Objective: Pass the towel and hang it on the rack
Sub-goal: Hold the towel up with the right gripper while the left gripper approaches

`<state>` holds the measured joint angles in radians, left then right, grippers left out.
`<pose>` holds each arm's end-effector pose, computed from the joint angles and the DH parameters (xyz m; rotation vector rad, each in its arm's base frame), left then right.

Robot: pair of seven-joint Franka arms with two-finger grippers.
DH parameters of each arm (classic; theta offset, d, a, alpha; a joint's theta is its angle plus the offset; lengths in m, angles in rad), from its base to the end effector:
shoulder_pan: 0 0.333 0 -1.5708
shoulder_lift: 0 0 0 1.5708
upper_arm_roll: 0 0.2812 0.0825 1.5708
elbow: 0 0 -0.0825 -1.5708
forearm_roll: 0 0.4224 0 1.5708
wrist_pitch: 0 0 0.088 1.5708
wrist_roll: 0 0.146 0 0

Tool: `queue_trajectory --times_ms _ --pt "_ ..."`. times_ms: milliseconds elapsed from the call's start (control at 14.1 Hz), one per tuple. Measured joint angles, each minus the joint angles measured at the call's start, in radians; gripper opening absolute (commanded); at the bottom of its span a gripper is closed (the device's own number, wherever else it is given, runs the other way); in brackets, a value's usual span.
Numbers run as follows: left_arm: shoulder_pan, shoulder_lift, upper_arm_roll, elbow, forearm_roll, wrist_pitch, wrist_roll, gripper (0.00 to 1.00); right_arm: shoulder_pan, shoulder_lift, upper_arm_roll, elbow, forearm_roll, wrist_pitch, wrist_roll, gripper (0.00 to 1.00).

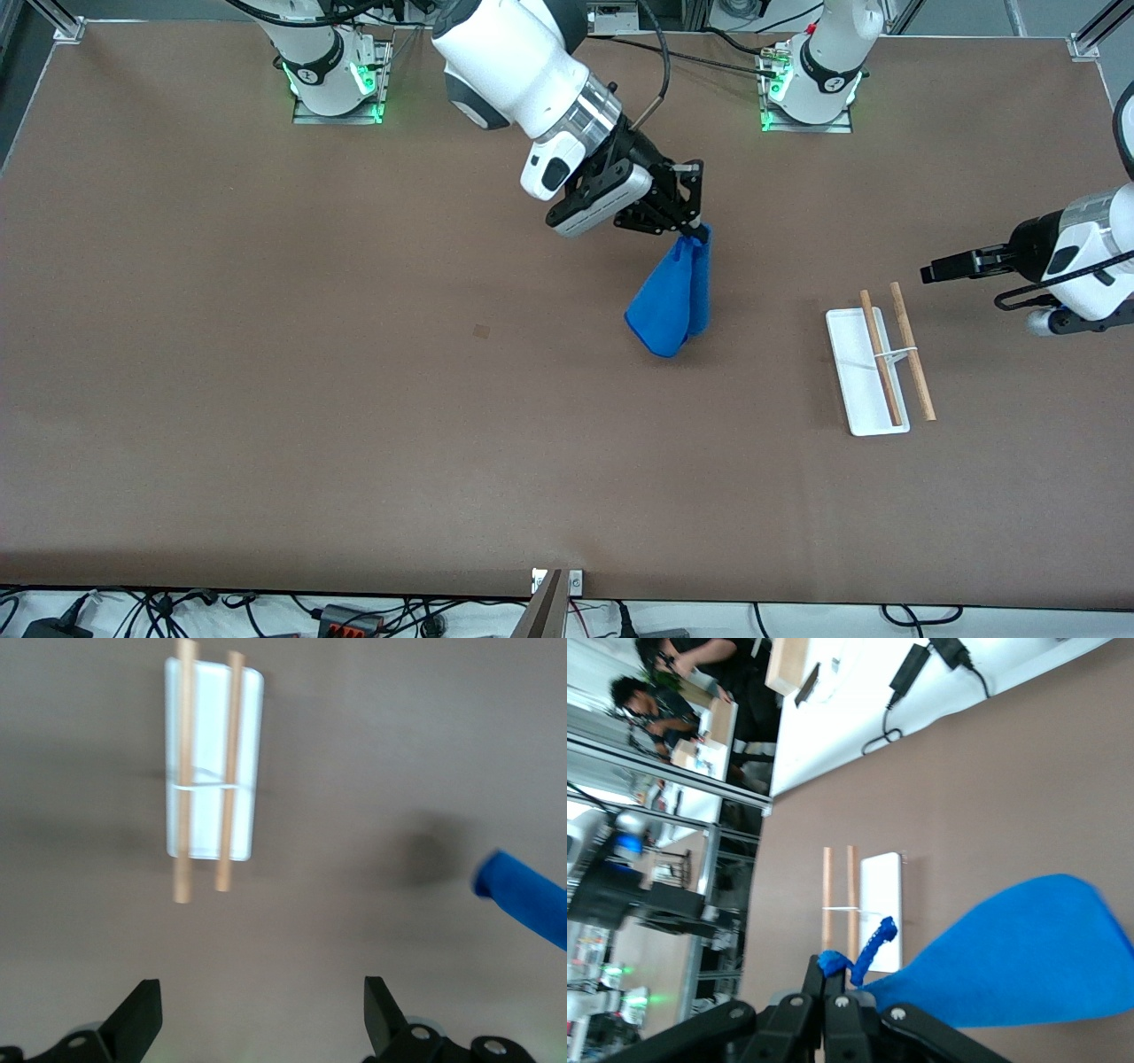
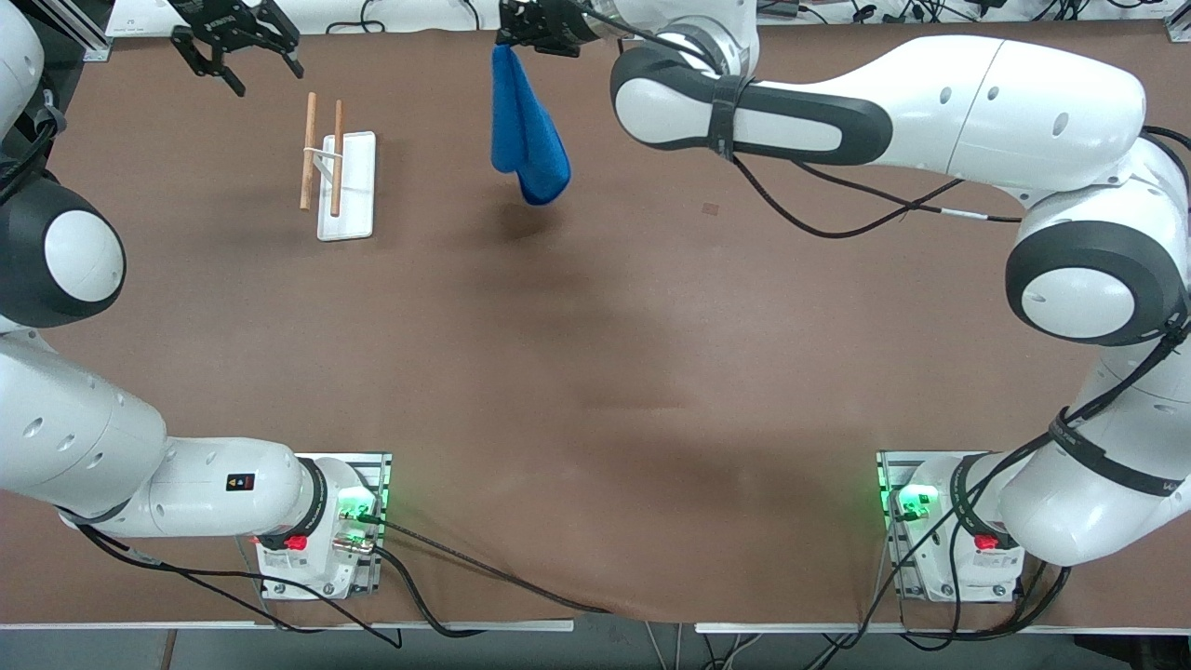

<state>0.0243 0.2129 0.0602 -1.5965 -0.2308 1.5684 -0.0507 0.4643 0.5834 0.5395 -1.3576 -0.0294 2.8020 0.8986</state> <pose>0.6222 0.0173 0.4115 2.8911 0.2359 -0.3449 0.5154 0.6232 0.4678 -2.2193 0.1027 -0.4480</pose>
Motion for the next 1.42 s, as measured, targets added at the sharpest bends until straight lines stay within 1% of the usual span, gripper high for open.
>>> queue_trajectory --times_ms 284,567,709,851,993,1135,1418 --pt "0.009 0.083 0.002 0.0 -0.157 0.023 0.271 1.0 0.006 0.015 -0.001 0.001 0.0 0.061 0.009 0.0" --pt "-0.001 0.146 -0.007 0.0 -0.228 0.068 0.576 1.0 0.015 0.015 0.0 0.005 0.0 0.079 0.009 0.0" --pt "-0.014 0.164 -0.018 -0.001 -0.285 0.077 0.709 1.0 0.015 0.015 -0.001 0.005 0.0 0.084 0.01 0.0" --pt "-0.017 0.171 -0.055 -0.001 -0.329 0.081 0.79 1.0 0.015 0.015 -0.001 0.005 0.0 0.089 0.01 0.0" --pt "-0.02 0.172 -0.114 -0.002 -0.354 0.124 0.849 1.0 0.016 0.016 -0.001 0.005 0.0 0.09 0.01 0.0" --pt "-0.028 0.176 -0.152 -0.018 -0.408 0.178 0.908 1.0 0.021 0.018 -0.001 0.005 0.0 0.09 0.01 0.0" --pt "-0.034 0.209 -0.227 -0.111 -0.469 0.375 1.055 1.0 0.027 0.022 -0.001 0.005 -0.002 0.093 0.01 0.0"
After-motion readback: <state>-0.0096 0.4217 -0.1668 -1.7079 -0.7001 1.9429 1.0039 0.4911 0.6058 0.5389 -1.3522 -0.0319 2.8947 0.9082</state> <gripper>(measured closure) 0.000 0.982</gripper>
